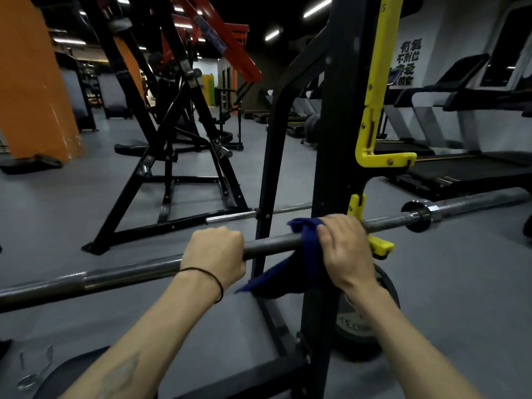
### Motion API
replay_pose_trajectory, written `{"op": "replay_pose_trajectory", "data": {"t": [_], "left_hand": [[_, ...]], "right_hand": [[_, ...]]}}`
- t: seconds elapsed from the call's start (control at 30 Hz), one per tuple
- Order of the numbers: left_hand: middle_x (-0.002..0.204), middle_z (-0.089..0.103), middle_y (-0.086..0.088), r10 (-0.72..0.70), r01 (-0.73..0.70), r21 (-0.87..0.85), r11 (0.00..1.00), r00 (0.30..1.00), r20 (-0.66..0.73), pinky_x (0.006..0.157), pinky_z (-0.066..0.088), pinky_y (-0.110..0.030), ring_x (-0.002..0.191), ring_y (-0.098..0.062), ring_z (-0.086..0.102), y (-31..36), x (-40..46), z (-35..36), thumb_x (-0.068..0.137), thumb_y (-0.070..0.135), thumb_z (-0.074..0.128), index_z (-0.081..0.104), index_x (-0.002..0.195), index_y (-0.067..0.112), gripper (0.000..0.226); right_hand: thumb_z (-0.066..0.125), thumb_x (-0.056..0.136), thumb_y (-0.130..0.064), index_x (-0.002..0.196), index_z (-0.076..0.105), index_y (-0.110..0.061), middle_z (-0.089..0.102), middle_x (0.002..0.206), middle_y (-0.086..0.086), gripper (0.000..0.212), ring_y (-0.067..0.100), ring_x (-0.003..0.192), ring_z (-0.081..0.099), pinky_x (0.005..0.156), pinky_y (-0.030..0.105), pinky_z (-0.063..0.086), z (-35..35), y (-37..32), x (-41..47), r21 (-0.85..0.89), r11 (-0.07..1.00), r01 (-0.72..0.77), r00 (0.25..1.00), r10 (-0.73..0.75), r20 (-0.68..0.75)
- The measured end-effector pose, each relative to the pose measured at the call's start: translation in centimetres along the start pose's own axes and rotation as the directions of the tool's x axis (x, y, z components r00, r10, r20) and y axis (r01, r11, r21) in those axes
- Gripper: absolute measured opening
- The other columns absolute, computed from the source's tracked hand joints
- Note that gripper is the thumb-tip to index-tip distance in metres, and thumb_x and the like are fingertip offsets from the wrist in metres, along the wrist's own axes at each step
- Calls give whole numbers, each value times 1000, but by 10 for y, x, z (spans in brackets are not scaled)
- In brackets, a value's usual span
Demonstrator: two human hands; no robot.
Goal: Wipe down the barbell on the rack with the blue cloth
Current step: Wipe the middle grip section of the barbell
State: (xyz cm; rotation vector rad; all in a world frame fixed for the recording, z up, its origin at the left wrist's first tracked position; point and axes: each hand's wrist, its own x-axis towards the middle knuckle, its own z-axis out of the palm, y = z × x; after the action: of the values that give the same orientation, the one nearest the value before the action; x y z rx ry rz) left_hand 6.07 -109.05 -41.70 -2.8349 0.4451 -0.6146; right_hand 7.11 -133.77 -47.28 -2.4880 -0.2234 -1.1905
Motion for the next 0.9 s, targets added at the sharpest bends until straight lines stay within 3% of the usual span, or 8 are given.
{"op": "replay_pose_trajectory", "data": {"t": [0.17,0.27,0.4,0.53,0.67,0.77,0.83,0.9], "left_hand": [[69,46,5,9,17,-121,992,979,204,66,44,-30,69,-23,53,-7,16,-4,84,35,58,50,83,21,16],[74,52,4,23,-5,-106,994,985,173,66,44,-30,77,-26,62,-6,15,-3,84,39,55,52,82,23,16],[75,53,2,25,-20,-59,998,997,79,64,45,-31,73,-24,60,-6,9,1,88,45,50,57,85,26,20],[75,49,6,26,-25,-37,999,999,48,62,38,-31,67,-21,49,-2,5,4,90,46,49,63,93,27,24],[76,45,5,18,-16,-45,999,999,41,64,37,-32,68,-22,47,-3,5,4,91,42,49,63,94,27,21],[76,49,5,20,-20,-46,999,1000,17,63,38,-32,68,-22,49,-1,2,3,91,40,47,56,87,28,16],[79,55,5,28,-27,-58,998,1000,5,62,41,-32,69,-21,55,-2,2,3,92,41,46,55,87,29,16],[79,54,7,34,-34,-60,998,999,-3,62,41,-31,67,-20,53,-4,2,4,93,44,44,57,90,30,19]], "right_hand": [[26,106,-32,84,60,-13,61,93,5,45,32,106,55,117,55,30,36,-55,1,138,923,-358,893,382,-237],[31,106,-31,97,65,-16,62,101,1,38,25,107,55,120,48,26,52,-106,-18,132,983,-128,973,151,-175],[27,109,-44,121,67,-15,66,114,1,50,21,112,55,114,40,33,24,-58,-15,33,985,169,985,-170,31],[24,110,-40,101,67,-14,62,99,1,52,27,100,57,101,47,42,9,-7,-4,26,995,-95,990,97,-106],[26,107,-40,100,64,-17,63,111,0,45,26,128,50,123,49,21,38,-68,-8,147,916,-372,897,396,-196],[29,108,-44,118,64,-20,62,120,-3,44,19,131,48,125,41,16,46,-107,-27,159,974,-159,978,177,-108],[27,108,-48,130,62,-20,62,126,-3,50,17,127,49,122,37,21,31,-83,-22,94,992,84,996,-84,-1],[27,109,-49,124,65,-20,64,117,-3,50,19,115,54,113,38,33,16,-44,-12,38,987,155,983,-157,90]]}}
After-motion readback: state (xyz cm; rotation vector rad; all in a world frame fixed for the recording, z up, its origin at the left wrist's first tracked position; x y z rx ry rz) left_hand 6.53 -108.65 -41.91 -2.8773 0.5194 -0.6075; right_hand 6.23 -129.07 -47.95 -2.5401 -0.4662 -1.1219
